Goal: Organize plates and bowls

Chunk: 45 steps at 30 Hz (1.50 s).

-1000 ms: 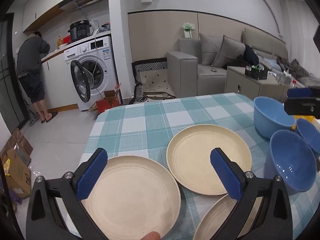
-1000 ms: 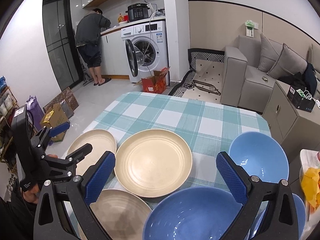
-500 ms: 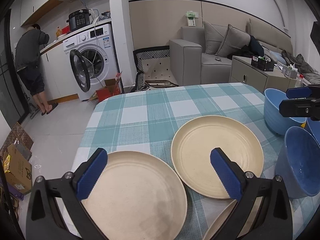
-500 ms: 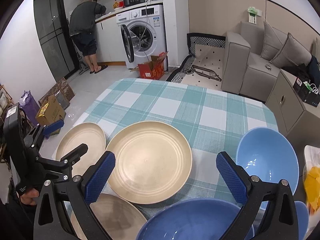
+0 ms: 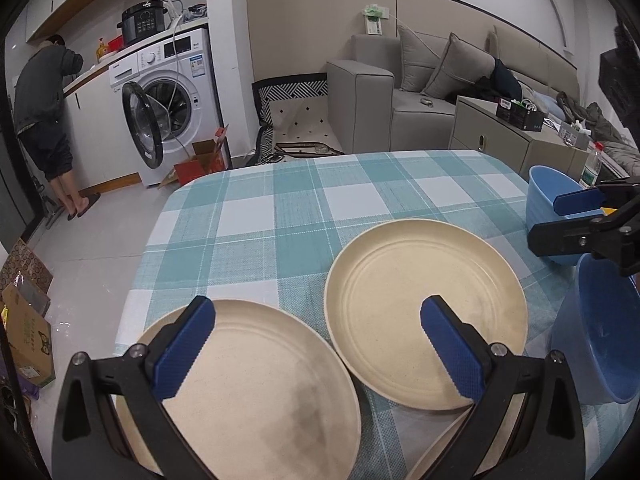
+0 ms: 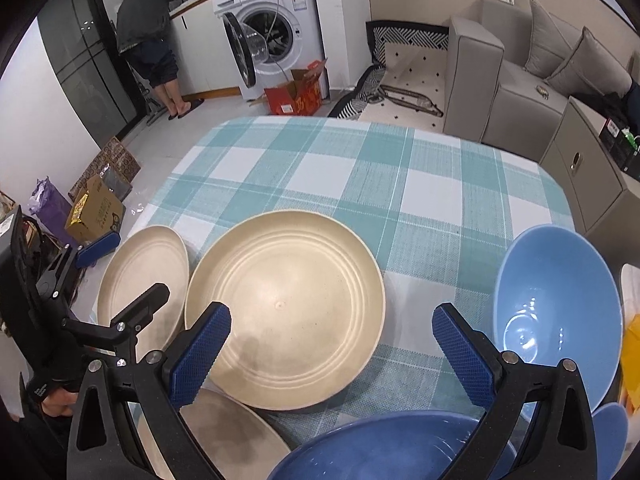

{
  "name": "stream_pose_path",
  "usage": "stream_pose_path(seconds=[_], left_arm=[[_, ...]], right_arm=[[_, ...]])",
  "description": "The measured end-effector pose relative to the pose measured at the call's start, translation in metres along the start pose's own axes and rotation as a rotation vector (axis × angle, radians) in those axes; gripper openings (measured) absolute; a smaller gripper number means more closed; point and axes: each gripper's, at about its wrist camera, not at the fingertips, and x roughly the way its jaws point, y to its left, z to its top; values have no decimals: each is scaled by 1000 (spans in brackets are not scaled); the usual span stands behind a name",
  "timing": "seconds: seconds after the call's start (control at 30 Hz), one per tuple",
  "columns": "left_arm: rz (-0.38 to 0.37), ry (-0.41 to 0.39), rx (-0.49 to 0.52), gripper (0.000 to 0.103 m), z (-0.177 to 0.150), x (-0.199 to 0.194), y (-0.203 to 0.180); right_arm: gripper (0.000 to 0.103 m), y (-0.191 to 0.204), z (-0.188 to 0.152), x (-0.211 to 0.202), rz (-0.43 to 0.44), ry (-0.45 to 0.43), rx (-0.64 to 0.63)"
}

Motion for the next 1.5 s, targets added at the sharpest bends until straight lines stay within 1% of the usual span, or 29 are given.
stream_pose_path(seconds=[0.07,0.3,0.43,0.7,0.9,1.0,1.1,1.13,1.2,1.23,1.27,1.33,1.47,1.5], left_arm=[[-2,13,0,103,0,4,-2],[-19,44,7,103,-1,16,-6],[-15,49,21,103,0,20,-8],[-42,74,21,103,4,31,-10],[-51,95,41,102,5,40,-14],[-42,96,57,102,6,43,-16],[-49,111,70,102,5,47,-19],[-47,112,79,102,5,48,-20],[-42,117,88,100,5,51,-22],[-47,123,88,94,5,52,-22],[-57,134,85,92,5,54,-22],[-65,139,86,91,5,56,-22],[-77,151,86,86,3,59,-23],[-82,156,87,85,3,60,-23]], right_arm=[[103,-3,0,8,1,25,15],[103,-6,1,23,-5,61,14],[103,-5,2,32,-19,92,4],[103,-8,8,46,-23,150,21],[102,-13,12,58,-10,201,33],[101,-16,12,66,1,229,47],[100,-15,13,68,-2,243,37],[99,-14,14,68,-3,243,37],[98,-14,15,70,-4,252,34],[97,-13,15,70,-6,254,30],[97,-12,15,71,-3,254,25],[91,-10,15,71,5,255,13],[88,-5,14,77,8,275,-8],[85,-4,13,79,6,283,-13]])
